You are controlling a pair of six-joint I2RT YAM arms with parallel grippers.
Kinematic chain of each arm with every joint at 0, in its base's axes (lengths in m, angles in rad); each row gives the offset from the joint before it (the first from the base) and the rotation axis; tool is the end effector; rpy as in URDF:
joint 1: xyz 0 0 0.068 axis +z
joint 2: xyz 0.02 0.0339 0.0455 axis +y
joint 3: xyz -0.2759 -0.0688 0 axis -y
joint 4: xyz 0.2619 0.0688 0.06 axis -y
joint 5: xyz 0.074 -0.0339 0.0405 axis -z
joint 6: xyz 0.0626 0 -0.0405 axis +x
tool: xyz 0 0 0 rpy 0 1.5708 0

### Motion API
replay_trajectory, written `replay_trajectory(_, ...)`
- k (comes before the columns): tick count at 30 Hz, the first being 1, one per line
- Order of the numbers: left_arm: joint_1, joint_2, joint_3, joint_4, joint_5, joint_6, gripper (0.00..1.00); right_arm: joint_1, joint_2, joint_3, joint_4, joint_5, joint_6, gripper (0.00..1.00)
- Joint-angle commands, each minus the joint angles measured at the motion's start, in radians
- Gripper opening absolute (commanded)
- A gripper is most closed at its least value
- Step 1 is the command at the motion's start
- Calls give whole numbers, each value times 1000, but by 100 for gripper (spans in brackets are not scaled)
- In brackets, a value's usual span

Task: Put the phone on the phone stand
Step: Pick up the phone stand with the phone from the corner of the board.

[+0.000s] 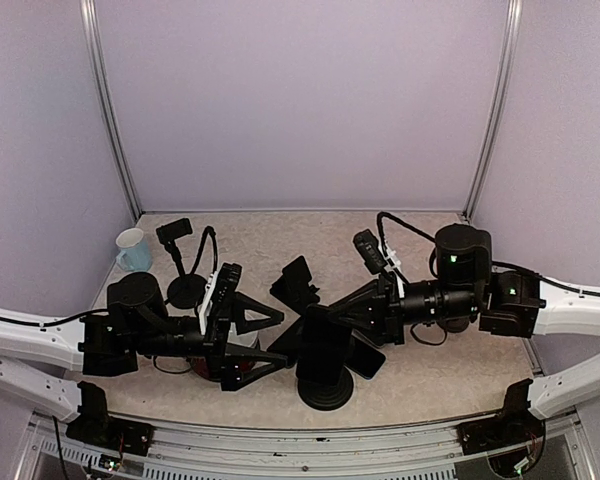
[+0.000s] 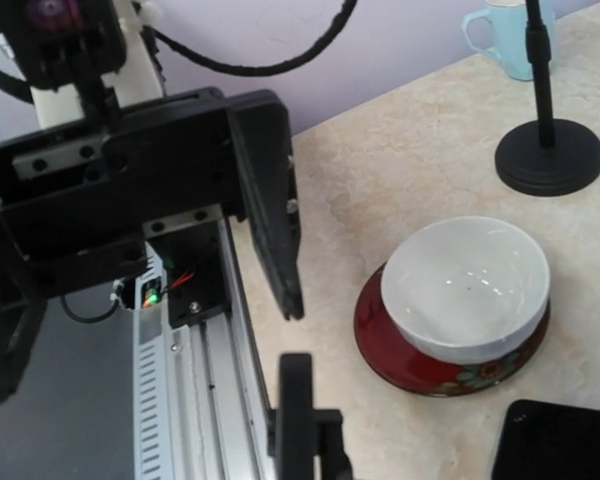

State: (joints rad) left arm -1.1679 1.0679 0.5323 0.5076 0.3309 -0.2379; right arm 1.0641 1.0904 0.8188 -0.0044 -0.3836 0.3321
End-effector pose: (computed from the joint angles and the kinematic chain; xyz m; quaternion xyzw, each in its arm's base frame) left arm 0.0895 -0.2619 0.2694 0.4197 0.5806 -0.5346 0.4483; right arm 0.1193 0.2631 0.3097 -0.3876 0.6900 0.4970 0.3558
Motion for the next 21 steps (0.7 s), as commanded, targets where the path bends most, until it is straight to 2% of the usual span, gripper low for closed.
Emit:
replay_trajectory(1,-5,-4,19,6,-11,7,99,-3,20,11,55,-86,25,0)
replay_trajectory(5,-7,2,20,14,-9,4,99,-4,9,47,60,-100,32,0)
replay_trajectory(21,-24,-11,17,8,-21,5,99,-63,-70,255,-102,47,-63,0)
